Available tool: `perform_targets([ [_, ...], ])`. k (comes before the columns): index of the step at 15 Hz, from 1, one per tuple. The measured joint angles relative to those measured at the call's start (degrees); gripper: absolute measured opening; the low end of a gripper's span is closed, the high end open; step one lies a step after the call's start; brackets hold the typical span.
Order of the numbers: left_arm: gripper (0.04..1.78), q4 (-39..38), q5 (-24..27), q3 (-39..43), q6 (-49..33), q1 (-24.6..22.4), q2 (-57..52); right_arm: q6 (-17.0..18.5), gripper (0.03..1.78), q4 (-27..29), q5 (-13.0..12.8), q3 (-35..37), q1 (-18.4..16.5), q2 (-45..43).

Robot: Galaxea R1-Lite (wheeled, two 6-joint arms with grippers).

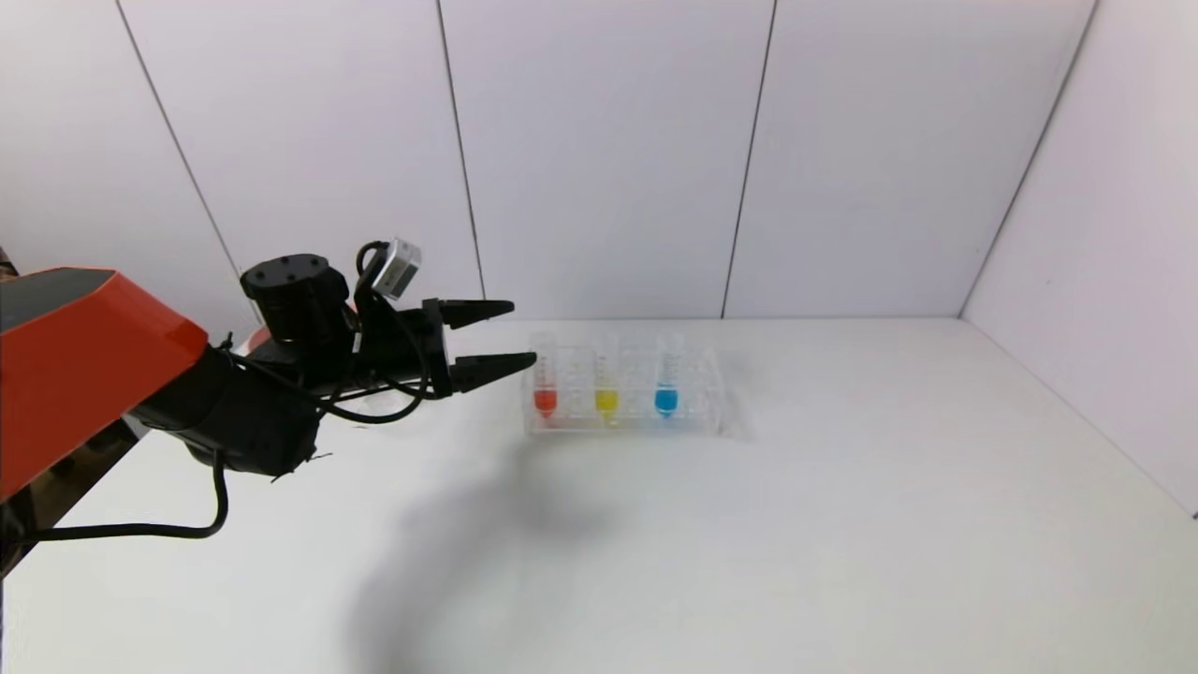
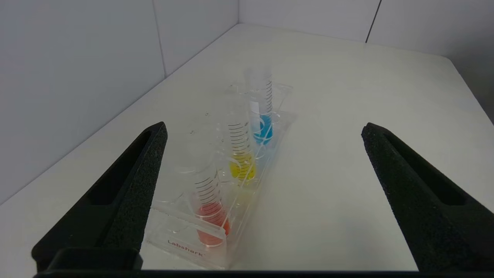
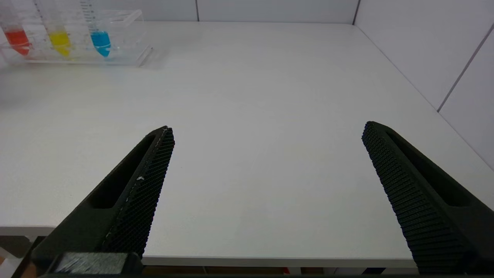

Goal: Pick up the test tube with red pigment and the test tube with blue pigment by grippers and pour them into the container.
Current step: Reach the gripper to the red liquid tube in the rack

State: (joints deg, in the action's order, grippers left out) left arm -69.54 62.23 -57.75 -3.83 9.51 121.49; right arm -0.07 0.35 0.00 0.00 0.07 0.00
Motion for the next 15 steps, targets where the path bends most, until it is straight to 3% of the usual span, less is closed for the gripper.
perform_targets([
  [10,1.76,0.5,-0.9,-6.8,-0.2,2.0,6.7,0.0,1.77,0.0,0.0,0.0,0.0,0.0],
  [15,1.76,0.9,-5.0,-6.6,-0.2,2.9,6.9,0.0,1.77,0.0,0.0,0.0,0.0,0.0],
])
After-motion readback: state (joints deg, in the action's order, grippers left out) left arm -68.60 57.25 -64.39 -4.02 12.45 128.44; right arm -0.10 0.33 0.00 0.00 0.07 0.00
